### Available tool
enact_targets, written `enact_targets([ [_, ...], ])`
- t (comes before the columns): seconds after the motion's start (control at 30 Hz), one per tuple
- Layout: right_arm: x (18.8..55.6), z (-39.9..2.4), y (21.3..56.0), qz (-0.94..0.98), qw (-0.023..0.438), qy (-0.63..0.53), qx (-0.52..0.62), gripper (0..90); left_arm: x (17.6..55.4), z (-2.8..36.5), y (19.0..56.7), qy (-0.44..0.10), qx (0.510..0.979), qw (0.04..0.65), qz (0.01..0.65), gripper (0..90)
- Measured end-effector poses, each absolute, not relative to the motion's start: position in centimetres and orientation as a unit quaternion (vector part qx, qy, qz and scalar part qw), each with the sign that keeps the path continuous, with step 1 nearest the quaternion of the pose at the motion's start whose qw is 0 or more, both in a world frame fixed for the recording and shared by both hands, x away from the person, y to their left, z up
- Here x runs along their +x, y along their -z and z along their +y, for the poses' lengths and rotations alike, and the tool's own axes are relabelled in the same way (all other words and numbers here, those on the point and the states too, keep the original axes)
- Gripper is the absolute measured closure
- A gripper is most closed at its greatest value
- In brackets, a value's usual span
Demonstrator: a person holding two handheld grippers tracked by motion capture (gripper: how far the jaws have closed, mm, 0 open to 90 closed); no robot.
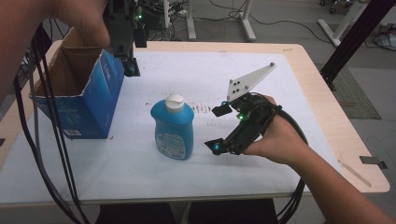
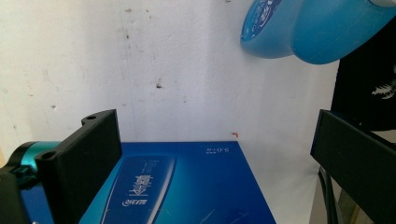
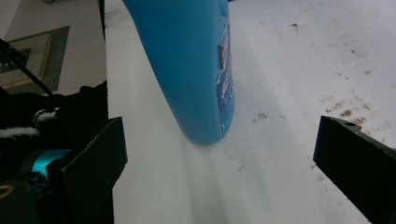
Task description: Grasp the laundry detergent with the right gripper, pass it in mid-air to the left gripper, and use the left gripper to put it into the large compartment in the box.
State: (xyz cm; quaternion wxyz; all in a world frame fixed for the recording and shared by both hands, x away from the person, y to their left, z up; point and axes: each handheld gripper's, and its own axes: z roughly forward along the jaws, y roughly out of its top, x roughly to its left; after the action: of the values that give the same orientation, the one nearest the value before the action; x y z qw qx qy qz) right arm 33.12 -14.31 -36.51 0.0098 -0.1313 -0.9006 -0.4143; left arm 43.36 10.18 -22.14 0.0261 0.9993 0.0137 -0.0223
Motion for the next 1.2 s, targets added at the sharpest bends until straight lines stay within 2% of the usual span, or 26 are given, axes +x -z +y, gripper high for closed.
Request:
enact_targets([
  [0.53,32.8,-10.4,38.6,-0.885,0.02,0.446,-0.131,2.1,43.0,10.4,22.1,0.019,0.999,0.029,0.013,1.8],
  [1.2,32.3,-7.9,40.4,-0.865,-0.015,0.478,-0.152,2.2,42.8,10.9,22.3,0.018,0.999,0.031,0.014,1.8],
])
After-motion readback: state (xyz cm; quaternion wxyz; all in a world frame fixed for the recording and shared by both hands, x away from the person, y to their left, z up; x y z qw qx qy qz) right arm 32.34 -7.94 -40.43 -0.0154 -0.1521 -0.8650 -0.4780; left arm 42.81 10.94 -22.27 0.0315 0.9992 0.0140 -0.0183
